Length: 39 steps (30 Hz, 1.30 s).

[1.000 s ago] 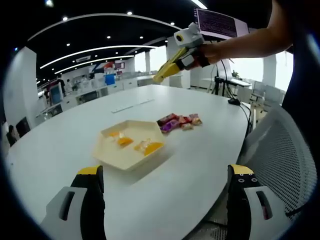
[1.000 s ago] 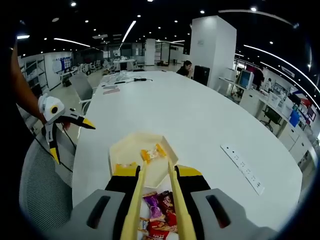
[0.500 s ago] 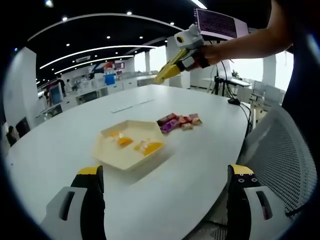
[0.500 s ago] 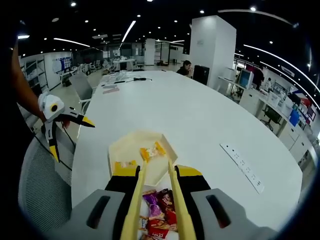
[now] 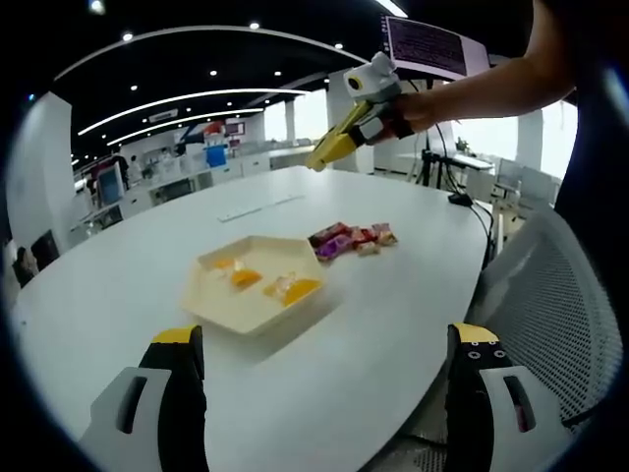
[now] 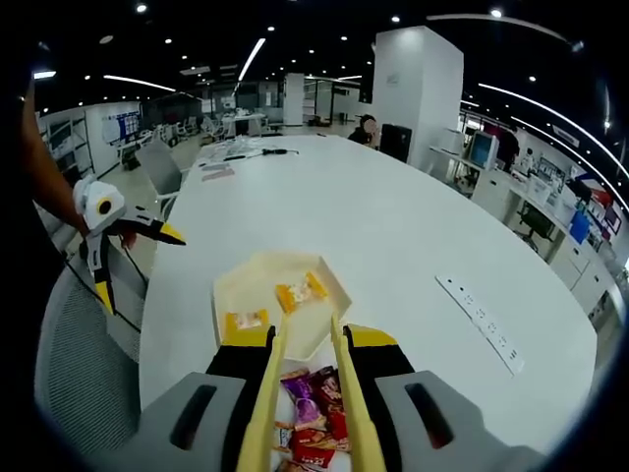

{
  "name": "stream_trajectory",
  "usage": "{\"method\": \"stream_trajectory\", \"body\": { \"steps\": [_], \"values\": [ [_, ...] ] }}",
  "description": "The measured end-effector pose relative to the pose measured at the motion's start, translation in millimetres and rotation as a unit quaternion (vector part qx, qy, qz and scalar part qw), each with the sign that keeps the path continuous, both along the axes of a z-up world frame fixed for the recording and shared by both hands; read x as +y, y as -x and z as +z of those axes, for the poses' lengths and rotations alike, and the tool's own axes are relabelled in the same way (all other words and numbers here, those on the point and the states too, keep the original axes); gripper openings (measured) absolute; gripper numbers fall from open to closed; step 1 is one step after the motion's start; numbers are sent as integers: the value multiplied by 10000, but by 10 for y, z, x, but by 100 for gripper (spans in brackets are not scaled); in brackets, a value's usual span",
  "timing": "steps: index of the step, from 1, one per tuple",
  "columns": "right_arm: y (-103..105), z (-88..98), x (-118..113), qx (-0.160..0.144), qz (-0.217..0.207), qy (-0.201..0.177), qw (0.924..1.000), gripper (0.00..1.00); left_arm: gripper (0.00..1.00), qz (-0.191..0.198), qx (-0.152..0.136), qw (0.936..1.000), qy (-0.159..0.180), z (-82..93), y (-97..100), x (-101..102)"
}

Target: Place the target food into the container with the food tongs after gripping and lifting it, then release it inside without dropping or visibly crushing the food.

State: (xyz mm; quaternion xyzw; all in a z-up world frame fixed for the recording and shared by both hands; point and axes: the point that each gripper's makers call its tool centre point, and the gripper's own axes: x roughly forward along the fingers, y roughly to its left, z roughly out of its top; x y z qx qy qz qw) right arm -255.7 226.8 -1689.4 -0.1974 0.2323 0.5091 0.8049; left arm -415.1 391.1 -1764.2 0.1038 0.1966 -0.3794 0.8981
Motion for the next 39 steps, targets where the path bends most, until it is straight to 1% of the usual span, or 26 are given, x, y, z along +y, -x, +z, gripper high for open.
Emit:
{"method": "stream_trajectory", "body": {
  "steps": [6,11,14,20,24,27,31,35,39],
  "values": [
    [28,-66,-14,32,-5,19,10000,26,100,-15,4,10000,-18,-9,4,0],
    [44,-78,-25,53,-5,18,10000,26,100,-48,29,10000,-34,-22,14,-12],
    [41,-145,-47,73,8,86,9999,26,100,-72,53,9999,-51,-31,22,-19],
    [53,-269,-63,136,44,96,9999,26,100,-112,47,9999,-77,-29,32,-35],
    [87,-465,-109,231,100,227,9994,26,100,-125,93,9998,-87,-53,34,-32],
    [144,-660,-141,311,213,468,9982,26,100,-118,109,9998,-77,-58,32,-29],
    [147,-869,-174,431,259,564,9971,26,100,-143,148,9997,-109,-86,41,-35],
    [135,-997,-214,496,273,638,9964,26,100,-125,189,9997,-134,-99,42,-29],
    [135,-1083,-220,534,328,713,9955,26,100,-119,221,9996,-120,-104,41,-25]
  ]
}}
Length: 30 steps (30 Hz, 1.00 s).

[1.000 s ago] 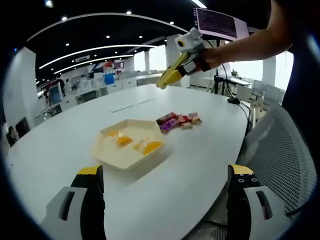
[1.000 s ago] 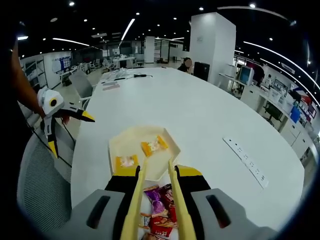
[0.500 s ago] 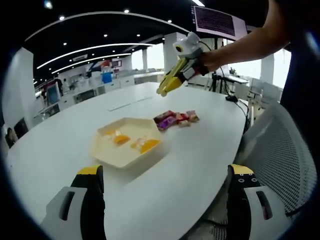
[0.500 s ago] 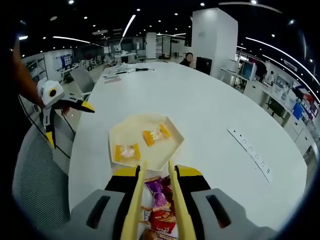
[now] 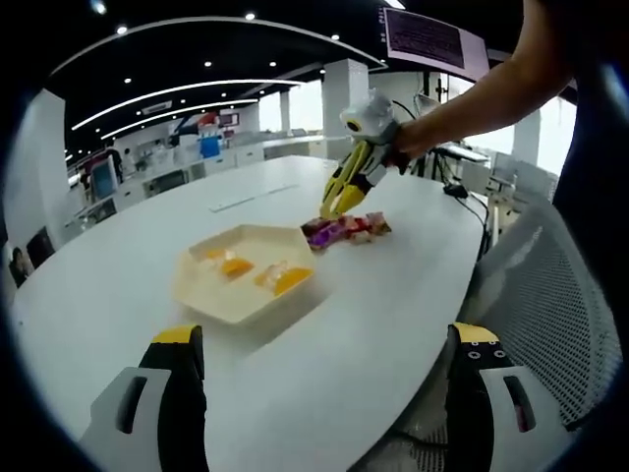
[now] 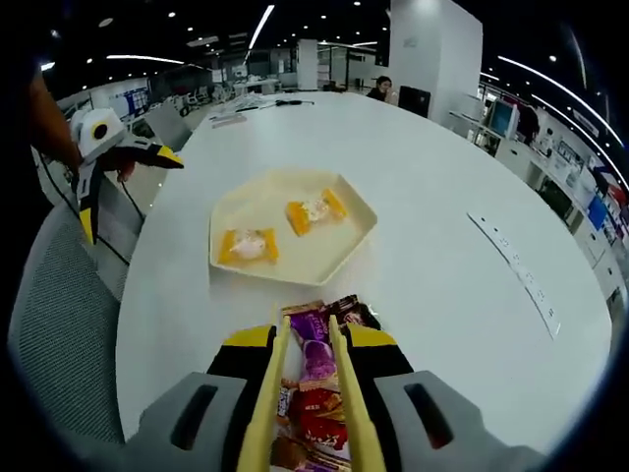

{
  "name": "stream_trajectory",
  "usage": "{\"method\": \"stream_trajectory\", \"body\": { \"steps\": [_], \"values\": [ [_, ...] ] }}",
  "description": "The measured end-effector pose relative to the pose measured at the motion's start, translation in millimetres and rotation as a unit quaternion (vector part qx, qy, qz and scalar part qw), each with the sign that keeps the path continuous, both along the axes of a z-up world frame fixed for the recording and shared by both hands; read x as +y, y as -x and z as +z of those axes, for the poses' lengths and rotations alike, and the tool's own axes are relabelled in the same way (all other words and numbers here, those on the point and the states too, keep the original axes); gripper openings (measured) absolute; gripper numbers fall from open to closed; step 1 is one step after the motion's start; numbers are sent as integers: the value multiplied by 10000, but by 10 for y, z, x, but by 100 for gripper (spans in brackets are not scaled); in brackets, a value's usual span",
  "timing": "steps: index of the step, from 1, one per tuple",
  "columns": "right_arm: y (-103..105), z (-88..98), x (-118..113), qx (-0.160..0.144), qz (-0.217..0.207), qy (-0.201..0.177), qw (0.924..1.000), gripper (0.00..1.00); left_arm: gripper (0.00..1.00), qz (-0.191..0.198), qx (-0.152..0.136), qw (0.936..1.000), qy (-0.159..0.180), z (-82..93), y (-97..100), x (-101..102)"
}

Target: Place the target food into the container with the food tongs after gripping and lifting it, then release it inside without dropping or visibly crushing the food.

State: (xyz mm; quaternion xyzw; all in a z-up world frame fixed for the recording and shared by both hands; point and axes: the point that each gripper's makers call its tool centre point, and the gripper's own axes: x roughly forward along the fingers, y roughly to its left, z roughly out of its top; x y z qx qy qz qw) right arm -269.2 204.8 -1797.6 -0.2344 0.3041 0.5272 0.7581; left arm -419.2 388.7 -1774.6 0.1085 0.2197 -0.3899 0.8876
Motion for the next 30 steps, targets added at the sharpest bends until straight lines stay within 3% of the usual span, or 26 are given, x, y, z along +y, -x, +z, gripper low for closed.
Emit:
{"method": "stream_trajectory", "body": {
  "steps": [15,18,20,21,22,24,26,30],
  "values": [
    [-55,-271,33,186,70,229,9995,26,100,29,12,10000,0,-1,-9,4],
    [-27,-348,30,261,75,435,9987,26,100,50,13,10000,11,2,-14,9],
    [61,-455,18,256,310,686,9968,26,100,77,18,10000,16,-4,-22,19],
    [-11,-396,55,-31,328,537,9980,25,100,81,23,10000,22,-3,-24,19],
    [17,-422,-12,286,55,624,9976,24,100,80,37,10000,28,-1,-21,16],
    [-30,-417,1,252,-34,557,9981,23,100,51,39,10000,21,-8,-14,8],
    [-49,-414,-2,491,-362,558,9966,21,100,13,39,10000,-13,-16,-3,-5],
    [-39,-400,18,421,-240,652,9967,20,100,15,23,10000,-23,-12,-7,1]
  ]
}}
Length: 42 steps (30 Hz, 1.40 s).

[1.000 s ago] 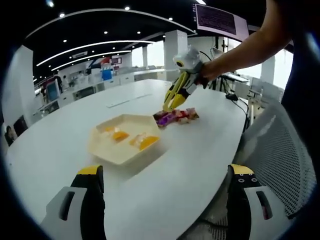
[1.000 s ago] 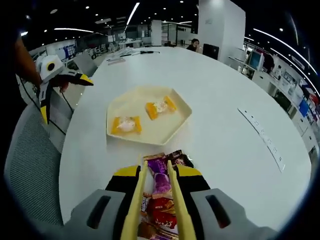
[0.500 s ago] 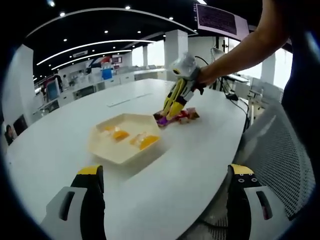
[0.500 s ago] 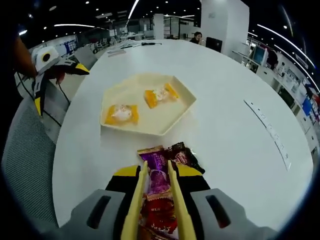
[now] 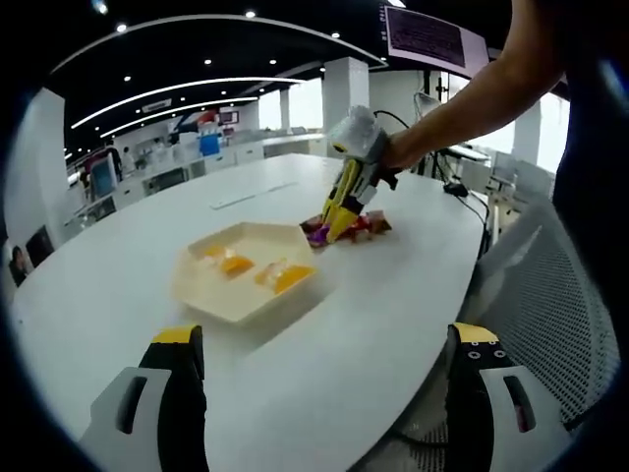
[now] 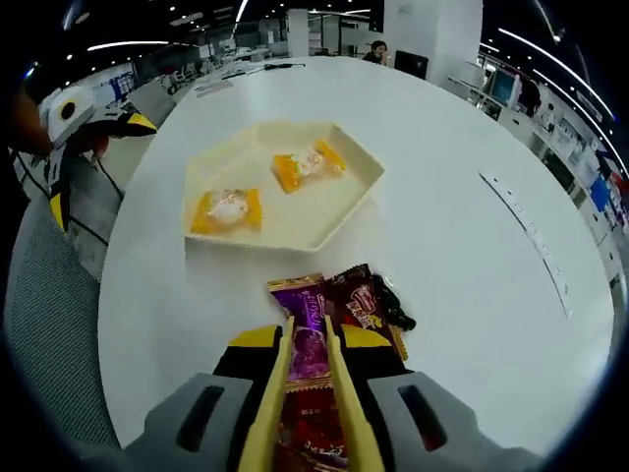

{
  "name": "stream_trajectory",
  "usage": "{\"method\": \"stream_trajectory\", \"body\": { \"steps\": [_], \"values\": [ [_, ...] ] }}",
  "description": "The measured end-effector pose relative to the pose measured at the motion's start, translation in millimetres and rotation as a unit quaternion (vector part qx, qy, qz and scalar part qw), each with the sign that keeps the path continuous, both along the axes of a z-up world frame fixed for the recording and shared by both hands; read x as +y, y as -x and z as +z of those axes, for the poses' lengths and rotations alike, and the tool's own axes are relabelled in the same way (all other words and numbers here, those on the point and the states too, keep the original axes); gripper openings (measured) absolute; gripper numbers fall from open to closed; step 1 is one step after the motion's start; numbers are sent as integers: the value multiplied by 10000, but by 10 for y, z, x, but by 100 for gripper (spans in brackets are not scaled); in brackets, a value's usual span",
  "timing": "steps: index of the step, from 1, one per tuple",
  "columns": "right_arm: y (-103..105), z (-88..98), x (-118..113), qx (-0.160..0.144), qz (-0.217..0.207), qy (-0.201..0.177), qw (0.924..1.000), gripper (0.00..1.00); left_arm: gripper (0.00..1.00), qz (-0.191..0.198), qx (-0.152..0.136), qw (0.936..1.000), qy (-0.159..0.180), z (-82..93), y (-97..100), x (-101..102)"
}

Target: Place the target food into the container with the food tongs after gripping and lifting it, then release it inside without dropping or visibly crushing the food.

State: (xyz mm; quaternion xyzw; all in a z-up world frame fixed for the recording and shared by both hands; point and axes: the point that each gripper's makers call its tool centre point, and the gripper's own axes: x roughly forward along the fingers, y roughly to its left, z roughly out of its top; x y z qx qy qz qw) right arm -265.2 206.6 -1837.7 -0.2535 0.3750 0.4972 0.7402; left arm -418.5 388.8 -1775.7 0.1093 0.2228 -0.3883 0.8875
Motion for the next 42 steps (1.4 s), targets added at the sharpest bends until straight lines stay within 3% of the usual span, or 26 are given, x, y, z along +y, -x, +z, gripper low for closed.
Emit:
{"method": "stream_trajectory", "body": {
  "steps": [8,17,23,31,42],
  "values": [
    [0,70,-57,99,-310,-184,9993,21,100,-35,37,10000,-23,-15,8,-7],
    [-44,446,-122,-49,-454,-316,9985,21,100,-84,22,10000,38,2,16,-23],
    [-122,709,-37,-193,-520,-439,9975,21,100,-77,-57,9999,62,24,9,-18],
    [-215,996,225,-383,-385,-432,9976,21,100,11,-192,9998,78,72,-20,10],
    [-233,1145,796,-360,-74,-632,9973,21,100,79,-273,9996,62,94,-40,24]
  ]
}}
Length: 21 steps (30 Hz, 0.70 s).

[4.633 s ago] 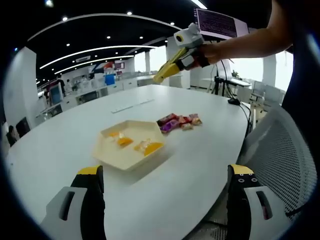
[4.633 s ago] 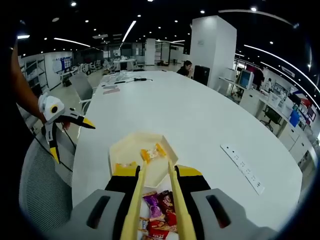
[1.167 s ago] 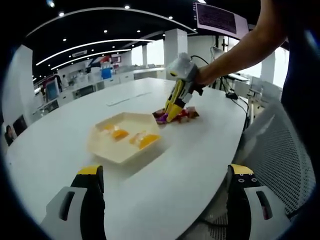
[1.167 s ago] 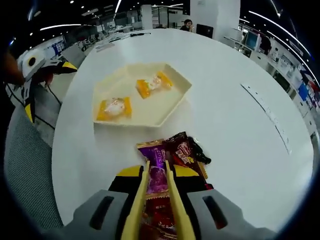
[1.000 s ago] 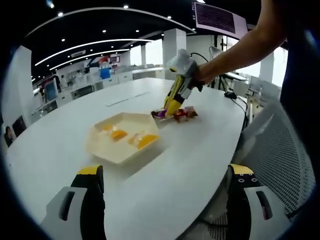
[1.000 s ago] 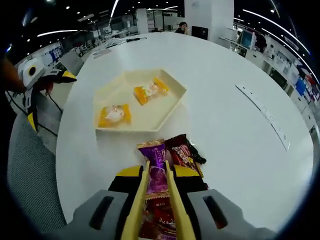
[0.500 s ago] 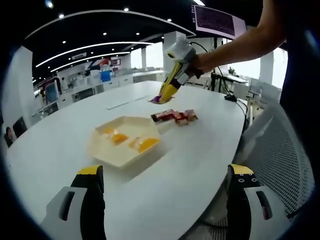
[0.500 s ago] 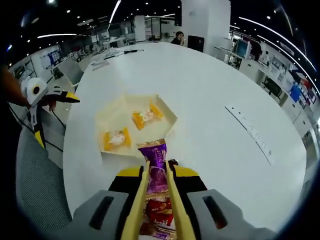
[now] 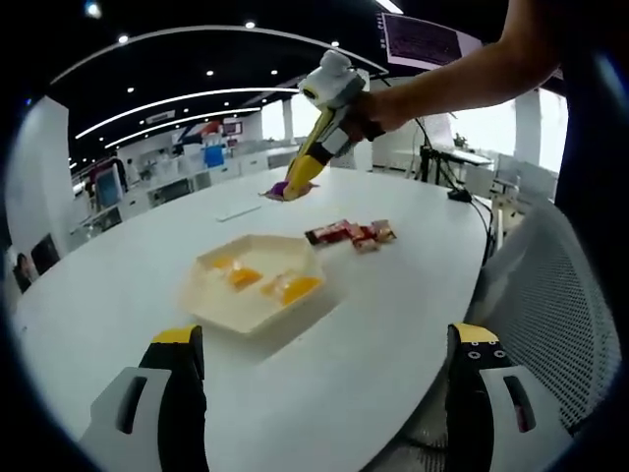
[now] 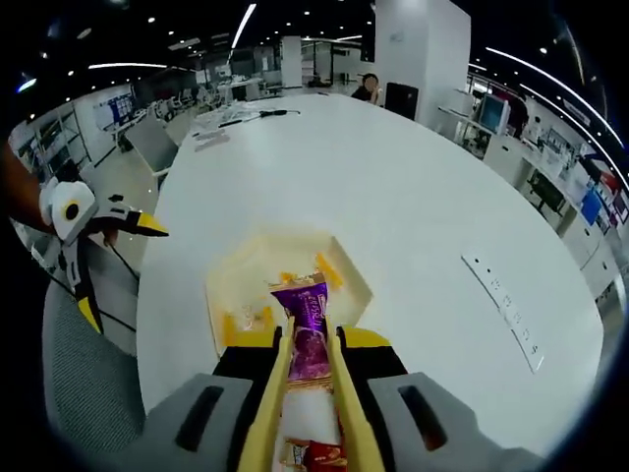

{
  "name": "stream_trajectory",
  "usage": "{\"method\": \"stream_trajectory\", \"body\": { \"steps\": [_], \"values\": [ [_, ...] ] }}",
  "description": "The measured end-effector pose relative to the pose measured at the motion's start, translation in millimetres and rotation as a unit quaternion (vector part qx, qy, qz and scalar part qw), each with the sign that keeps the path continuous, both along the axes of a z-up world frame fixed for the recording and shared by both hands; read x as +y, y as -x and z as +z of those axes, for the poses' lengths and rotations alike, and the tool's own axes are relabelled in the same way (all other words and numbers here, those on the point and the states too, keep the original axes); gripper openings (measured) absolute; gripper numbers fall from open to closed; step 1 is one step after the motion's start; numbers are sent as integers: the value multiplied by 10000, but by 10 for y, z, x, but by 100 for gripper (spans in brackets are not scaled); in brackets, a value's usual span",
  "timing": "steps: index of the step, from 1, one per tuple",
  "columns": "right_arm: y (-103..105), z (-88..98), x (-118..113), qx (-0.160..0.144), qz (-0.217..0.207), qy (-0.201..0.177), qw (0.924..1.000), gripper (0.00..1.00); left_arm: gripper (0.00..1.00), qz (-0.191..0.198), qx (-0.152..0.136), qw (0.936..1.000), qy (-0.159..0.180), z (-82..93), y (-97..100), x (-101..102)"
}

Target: Place the target food into the container with the food tongs after gripping and lifting it, then release it inside without dropping or visibly crushing the food.

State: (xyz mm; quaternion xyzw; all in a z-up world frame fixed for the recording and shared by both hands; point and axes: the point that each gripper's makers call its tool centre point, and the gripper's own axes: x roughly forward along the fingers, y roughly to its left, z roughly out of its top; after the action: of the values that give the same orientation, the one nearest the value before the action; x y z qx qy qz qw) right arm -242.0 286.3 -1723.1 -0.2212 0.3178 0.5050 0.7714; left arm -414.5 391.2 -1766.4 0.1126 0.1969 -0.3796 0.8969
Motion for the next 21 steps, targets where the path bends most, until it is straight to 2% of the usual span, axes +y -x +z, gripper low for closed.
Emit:
{"method": "stream_trajectory", "body": {
  "steps": [10,21],
  "values": [
    [58,-5,513,-10,280,-83,9996,21,100,122,-65,9999,-20,14,-28,37],
    [81,-112,764,61,344,10,9994,21,100,123,-130,9998,-33,44,-32,30]
  ]
}}
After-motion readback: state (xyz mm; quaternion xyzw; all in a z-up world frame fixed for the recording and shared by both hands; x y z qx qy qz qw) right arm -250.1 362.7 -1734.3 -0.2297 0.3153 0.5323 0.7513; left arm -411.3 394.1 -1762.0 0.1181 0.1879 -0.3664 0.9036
